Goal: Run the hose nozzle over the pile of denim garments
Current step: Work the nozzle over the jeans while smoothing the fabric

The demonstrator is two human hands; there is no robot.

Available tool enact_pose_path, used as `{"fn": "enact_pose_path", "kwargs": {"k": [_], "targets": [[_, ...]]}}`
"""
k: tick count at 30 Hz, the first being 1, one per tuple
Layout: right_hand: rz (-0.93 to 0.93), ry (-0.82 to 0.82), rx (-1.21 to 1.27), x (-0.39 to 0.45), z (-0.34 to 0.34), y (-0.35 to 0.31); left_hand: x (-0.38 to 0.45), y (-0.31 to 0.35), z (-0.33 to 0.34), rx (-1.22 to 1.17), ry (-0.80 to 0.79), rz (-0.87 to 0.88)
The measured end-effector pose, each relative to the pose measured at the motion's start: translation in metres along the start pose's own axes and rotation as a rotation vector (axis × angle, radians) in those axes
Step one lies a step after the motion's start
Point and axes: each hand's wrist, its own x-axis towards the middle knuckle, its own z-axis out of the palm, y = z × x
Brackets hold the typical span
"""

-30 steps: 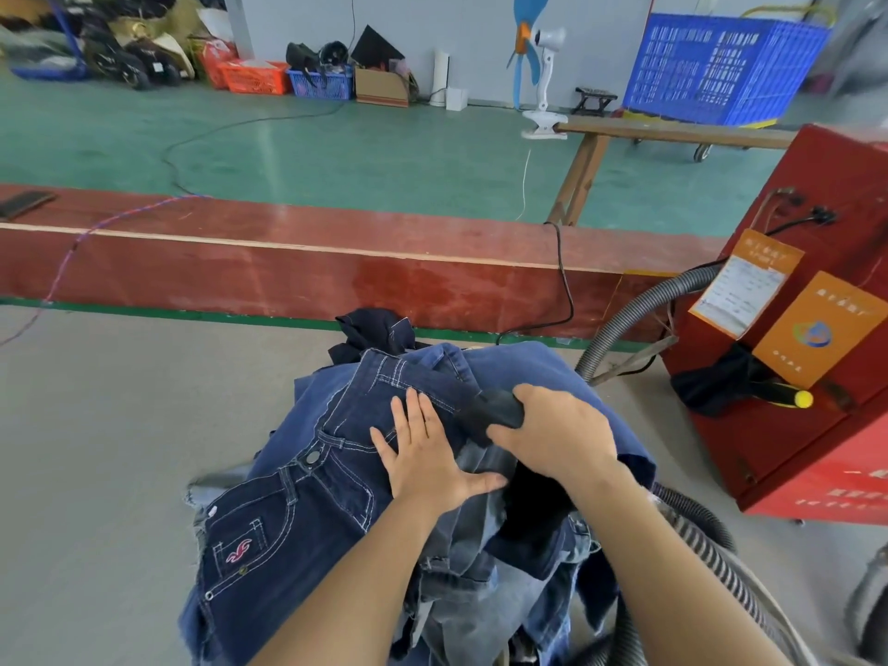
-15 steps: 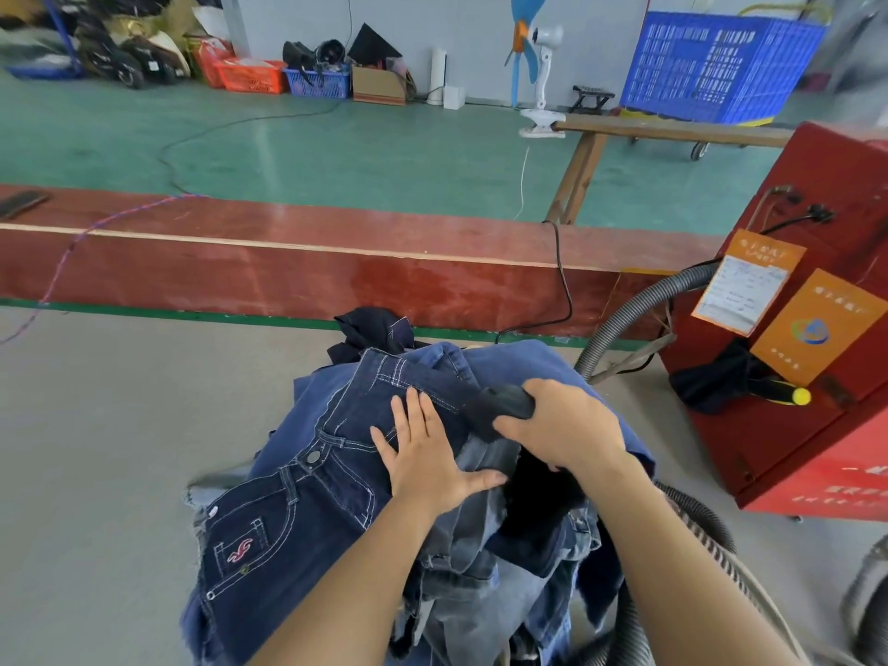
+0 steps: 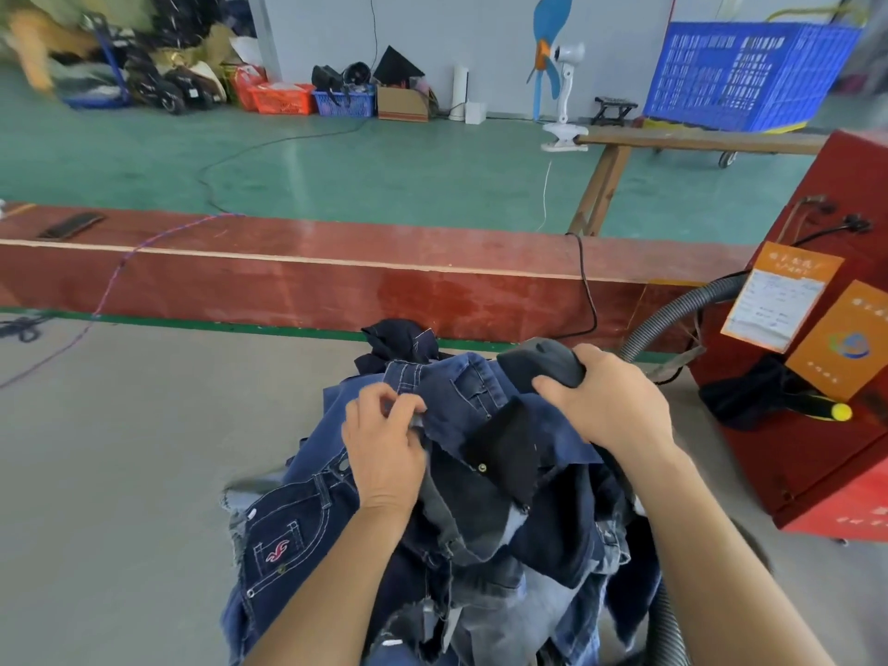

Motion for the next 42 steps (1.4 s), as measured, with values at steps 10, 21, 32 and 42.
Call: {"fn": "enact_pose_path", "kwargs": {"k": [10,21,32,42], "targets": [[-0.103,-0.056,0.017,-0.005,-0.002,-0.018,-0.010,-0.021,0.001,-0.081,-0.272,-0.278],[-0.090,-0.012,0.073,-0.006,-0.028,-0.007,0.018,0.012,-0.007,-0.519,-0.402,-0.243],[0.029,0.066,0.077,-0.004,-0.036,0.013,0.029,0.029,-0.010,-0.192,-0.835,-0.225],[0.000,-0.026,0.109,-0.009,-0.034,0.004,0.032,0.056,-0.031,0.373,-1.302,-0.143]]}}
